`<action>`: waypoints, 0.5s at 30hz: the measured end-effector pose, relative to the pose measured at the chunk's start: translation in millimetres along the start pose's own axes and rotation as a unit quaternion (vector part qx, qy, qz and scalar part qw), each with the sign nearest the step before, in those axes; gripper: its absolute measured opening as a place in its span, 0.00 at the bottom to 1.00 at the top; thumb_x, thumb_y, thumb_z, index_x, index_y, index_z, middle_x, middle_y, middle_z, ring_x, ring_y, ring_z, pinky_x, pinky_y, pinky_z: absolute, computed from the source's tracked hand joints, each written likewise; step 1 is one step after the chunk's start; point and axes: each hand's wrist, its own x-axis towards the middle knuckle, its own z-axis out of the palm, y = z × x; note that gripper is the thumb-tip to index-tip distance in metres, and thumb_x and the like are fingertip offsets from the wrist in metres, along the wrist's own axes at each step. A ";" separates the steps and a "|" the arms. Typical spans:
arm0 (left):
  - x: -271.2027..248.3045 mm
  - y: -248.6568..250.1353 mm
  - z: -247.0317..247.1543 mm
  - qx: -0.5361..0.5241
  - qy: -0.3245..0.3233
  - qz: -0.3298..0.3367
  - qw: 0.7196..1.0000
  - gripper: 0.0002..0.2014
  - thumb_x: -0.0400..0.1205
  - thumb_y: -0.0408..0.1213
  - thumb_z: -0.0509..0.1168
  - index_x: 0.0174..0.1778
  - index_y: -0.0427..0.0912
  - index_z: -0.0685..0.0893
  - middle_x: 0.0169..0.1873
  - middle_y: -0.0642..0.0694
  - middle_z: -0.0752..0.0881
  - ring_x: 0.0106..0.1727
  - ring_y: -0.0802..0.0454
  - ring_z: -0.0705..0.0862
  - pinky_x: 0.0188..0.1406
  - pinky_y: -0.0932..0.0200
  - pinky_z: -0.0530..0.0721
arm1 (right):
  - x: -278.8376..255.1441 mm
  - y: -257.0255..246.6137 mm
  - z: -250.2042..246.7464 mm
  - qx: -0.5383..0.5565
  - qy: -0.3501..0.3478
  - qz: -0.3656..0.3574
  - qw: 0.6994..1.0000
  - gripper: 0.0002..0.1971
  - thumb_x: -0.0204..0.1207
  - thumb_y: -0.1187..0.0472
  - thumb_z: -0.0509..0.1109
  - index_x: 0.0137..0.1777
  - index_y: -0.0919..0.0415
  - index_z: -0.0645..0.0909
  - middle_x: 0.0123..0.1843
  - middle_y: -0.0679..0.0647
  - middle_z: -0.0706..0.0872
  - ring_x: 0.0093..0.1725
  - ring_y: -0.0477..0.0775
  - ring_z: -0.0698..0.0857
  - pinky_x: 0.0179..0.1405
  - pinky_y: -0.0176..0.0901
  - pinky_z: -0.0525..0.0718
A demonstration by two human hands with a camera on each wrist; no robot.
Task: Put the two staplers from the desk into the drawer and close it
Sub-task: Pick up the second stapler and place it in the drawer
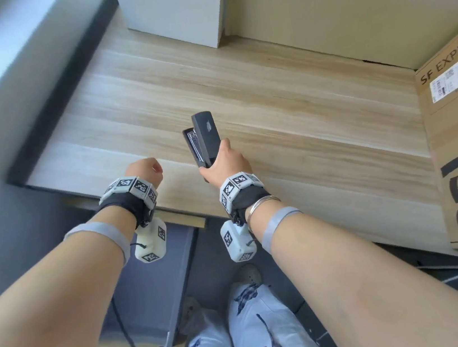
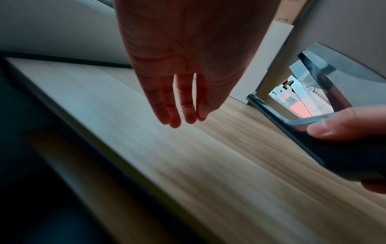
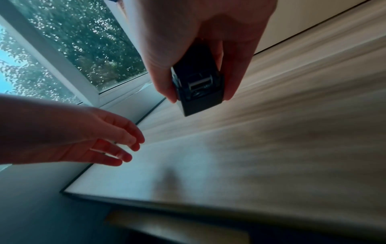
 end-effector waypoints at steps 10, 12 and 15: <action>-43.0 -123.0 0.9 -0.021 -0.007 -0.069 0.997 0.14 0.78 0.30 0.57 0.55 0.38 0.85 0.58 0.36 0.87 0.61 0.37 0.83 0.59 0.51 0.80 | -66.9 -51.4 100.1 -0.028 -0.085 -0.047 0.995 0.24 0.70 0.53 0.72 0.61 0.62 0.68 0.53 0.60 0.88 0.52 0.66 0.87 0.39 0.44 0.75; -50.9 -144.9 6.9 -0.022 -0.019 -0.089 0.996 0.15 0.78 0.30 0.57 0.55 0.39 0.85 0.59 0.36 0.87 0.61 0.37 0.83 0.60 0.50 0.80 | -77.9 -55.9 119.3 -0.037 -0.102 -0.058 0.992 0.23 0.70 0.52 0.71 0.60 0.62 0.68 0.51 0.60 0.87 0.50 0.66 0.87 0.37 0.44 0.76; -60.8 -173.9 18.5 -0.022 -0.034 -0.107 0.993 0.14 0.78 0.30 0.57 0.56 0.40 0.84 0.59 0.37 0.86 0.60 0.37 0.84 0.61 0.50 0.81 | -90.4 -56.7 144.0 -0.043 -0.107 -0.081 0.990 0.24 0.71 0.51 0.71 0.60 0.62 0.69 0.54 0.58 0.86 0.52 0.64 0.87 0.38 0.46 0.76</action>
